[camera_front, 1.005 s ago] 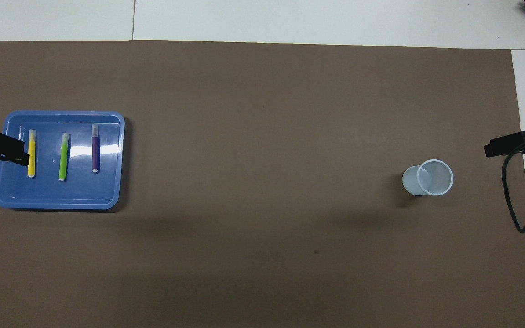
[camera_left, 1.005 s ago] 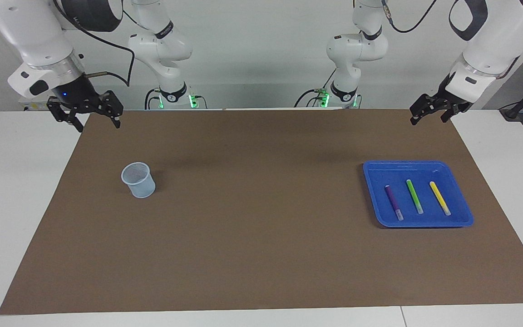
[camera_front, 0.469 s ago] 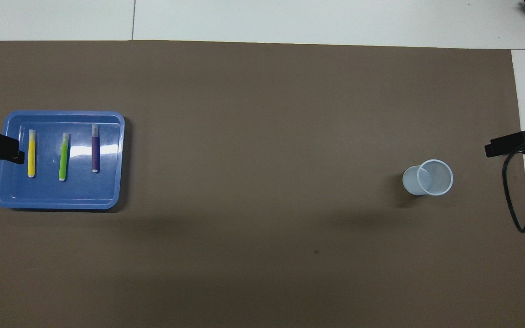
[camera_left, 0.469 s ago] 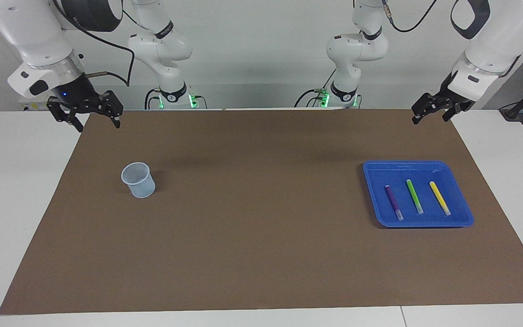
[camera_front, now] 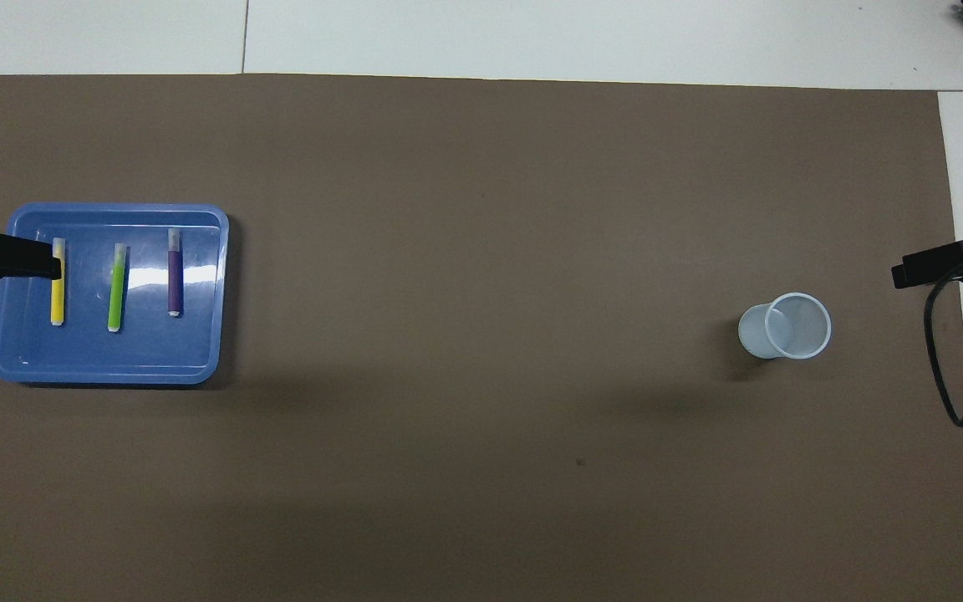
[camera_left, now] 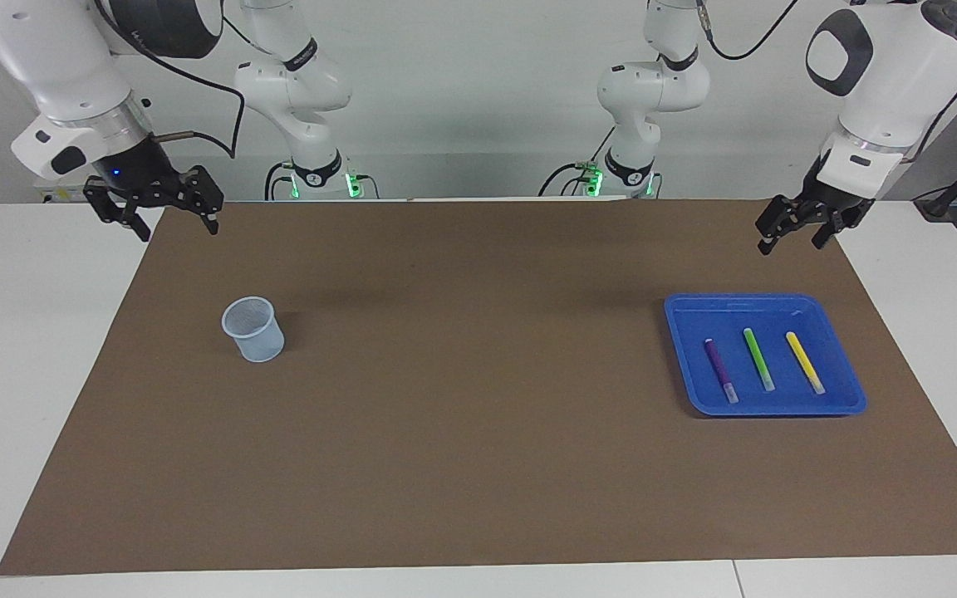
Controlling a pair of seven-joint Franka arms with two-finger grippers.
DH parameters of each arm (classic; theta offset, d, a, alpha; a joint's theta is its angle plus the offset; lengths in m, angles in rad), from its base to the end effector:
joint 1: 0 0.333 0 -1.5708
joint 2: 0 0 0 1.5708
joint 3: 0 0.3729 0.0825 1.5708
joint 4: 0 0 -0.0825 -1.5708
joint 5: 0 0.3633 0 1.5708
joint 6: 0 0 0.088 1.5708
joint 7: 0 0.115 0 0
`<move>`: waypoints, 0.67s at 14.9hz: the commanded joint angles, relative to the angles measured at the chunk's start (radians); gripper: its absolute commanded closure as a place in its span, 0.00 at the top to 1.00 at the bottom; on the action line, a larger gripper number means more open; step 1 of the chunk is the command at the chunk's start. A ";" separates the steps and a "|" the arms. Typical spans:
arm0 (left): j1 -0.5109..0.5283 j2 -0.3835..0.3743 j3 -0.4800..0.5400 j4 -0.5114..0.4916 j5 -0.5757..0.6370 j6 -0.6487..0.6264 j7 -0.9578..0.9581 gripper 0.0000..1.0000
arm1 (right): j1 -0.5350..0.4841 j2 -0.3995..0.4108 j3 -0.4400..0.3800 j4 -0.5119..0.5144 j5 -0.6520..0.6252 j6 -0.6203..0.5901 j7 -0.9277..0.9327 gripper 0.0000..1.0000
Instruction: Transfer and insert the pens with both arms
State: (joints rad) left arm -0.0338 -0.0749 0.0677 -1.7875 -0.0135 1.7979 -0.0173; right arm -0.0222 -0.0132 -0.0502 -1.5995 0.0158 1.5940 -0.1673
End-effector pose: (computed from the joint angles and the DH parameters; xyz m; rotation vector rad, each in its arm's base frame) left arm 0.5229 0.0179 0.6342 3.1200 0.0838 0.1332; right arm 0.5297 -0.0368 0.6695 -3.1226 -0.1478 -0.0150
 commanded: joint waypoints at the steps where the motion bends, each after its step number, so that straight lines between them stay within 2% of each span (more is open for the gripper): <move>1: 0.000 -0.033 0.004 -0.035 -0.005 0.029 -0.010 1.00 | 0.001 0.001 0.000 0.006 -0.019 -0.005 -0.003 1.00; 4: -0.003 -0.036 0.003 -0.038 -0.005 0.024 -0.093 1.00 | 0.002 0.001 0.001 0.006 -0.019 -0.002 -0.001 1.00; 7: -0.009 -0.037 0.004 -0.050 -0.002 0.044 -0.089 1.00 | 0.001 0.001 0.001 0.006 -0.019 -0.003 -0.003 1.00; 10: -0.018 0.033 0.003 -0.055 -0.002 0.159 -0.090 1.00 | -0.002 0.001 0.000 0.004 -0.019 -0.002 -0.003 1.00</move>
State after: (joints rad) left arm -0.0350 -0.0742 0.0669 -1.8087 -0.0135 1.8803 -0.0903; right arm -0.0216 -0.0132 -0.0502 -1.5995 0.0158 1.5940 -0.1673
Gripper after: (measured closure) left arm 0.000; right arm 0.000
